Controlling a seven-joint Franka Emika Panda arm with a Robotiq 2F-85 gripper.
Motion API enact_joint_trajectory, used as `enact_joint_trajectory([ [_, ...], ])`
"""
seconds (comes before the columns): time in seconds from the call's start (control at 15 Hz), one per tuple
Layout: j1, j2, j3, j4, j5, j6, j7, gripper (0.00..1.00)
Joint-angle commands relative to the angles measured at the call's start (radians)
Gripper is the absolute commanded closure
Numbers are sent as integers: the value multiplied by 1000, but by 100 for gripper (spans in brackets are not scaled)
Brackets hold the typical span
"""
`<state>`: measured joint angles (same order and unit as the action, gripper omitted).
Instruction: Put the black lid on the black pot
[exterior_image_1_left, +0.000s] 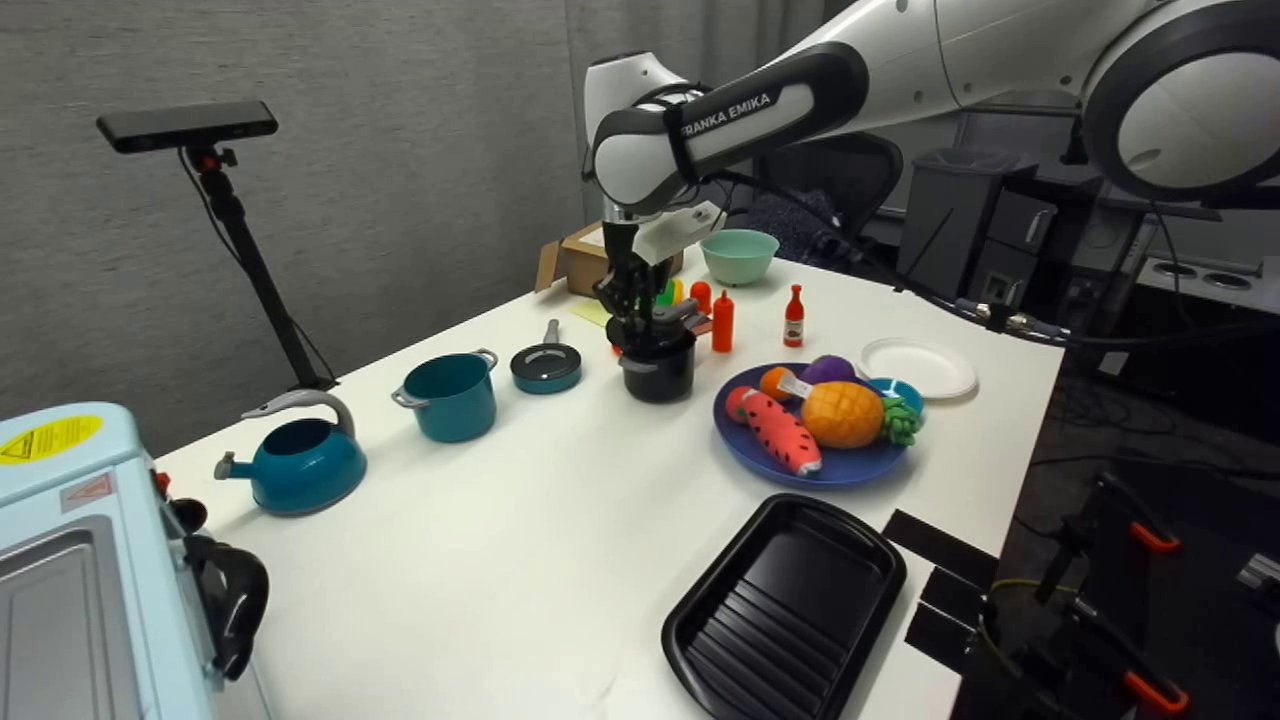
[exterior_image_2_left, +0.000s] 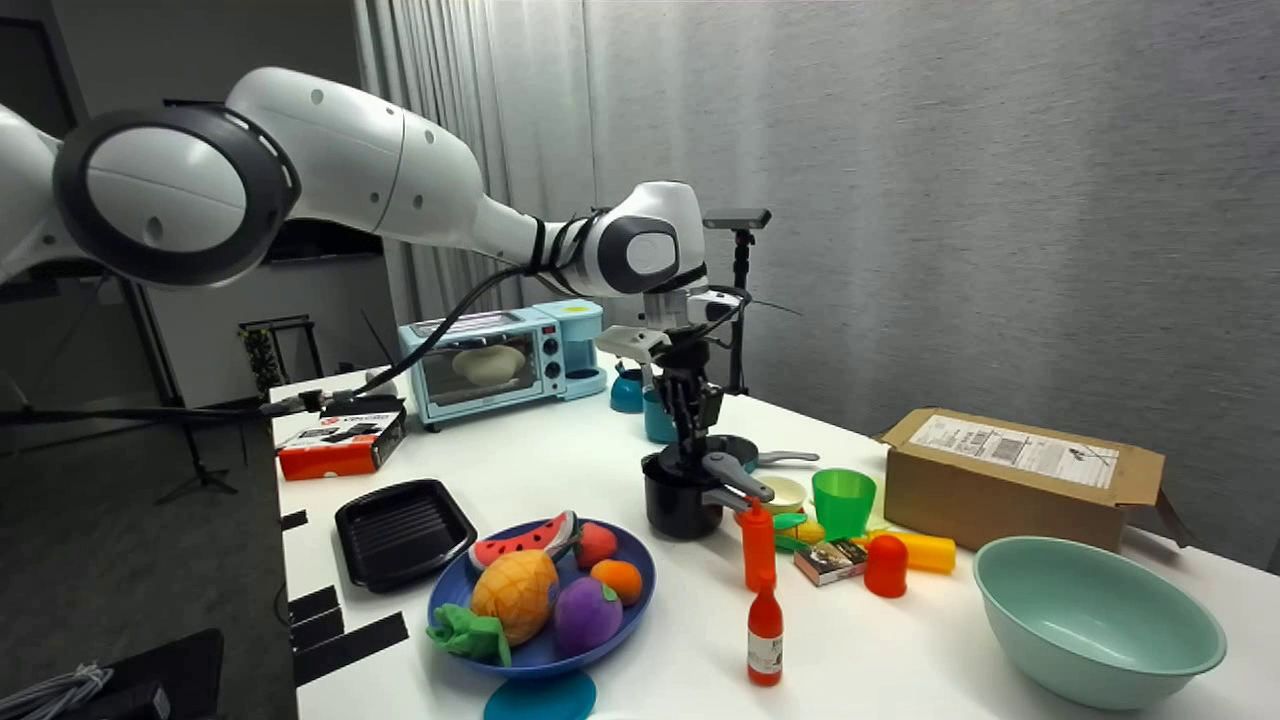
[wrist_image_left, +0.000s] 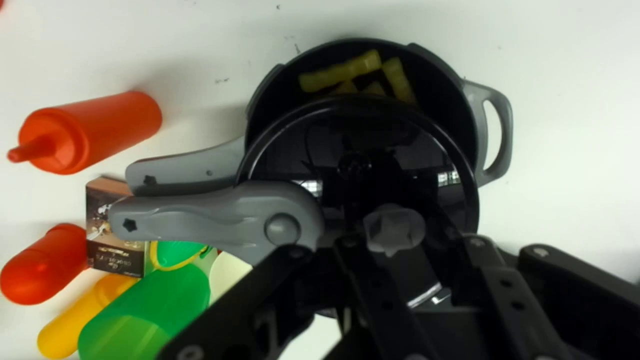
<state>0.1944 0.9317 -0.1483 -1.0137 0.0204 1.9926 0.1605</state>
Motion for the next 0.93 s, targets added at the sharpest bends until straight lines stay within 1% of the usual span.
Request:
enact_joint_trajectory([
  [0.0,-6,-105,53,-191,-29,154,38,91],
  [0.2,-4,-142,100,-275,-20,215,25,91],
  [0.4,0,-187,122,-344,-22,203,39,91],
  [0.53,3,-220,115,-380,-29,195,68,91],
  [0.67,-2,-256,102,-426,-39,225,89,91],
  [0.87,-3,-284,75,-460,-67,246,134,91],
])
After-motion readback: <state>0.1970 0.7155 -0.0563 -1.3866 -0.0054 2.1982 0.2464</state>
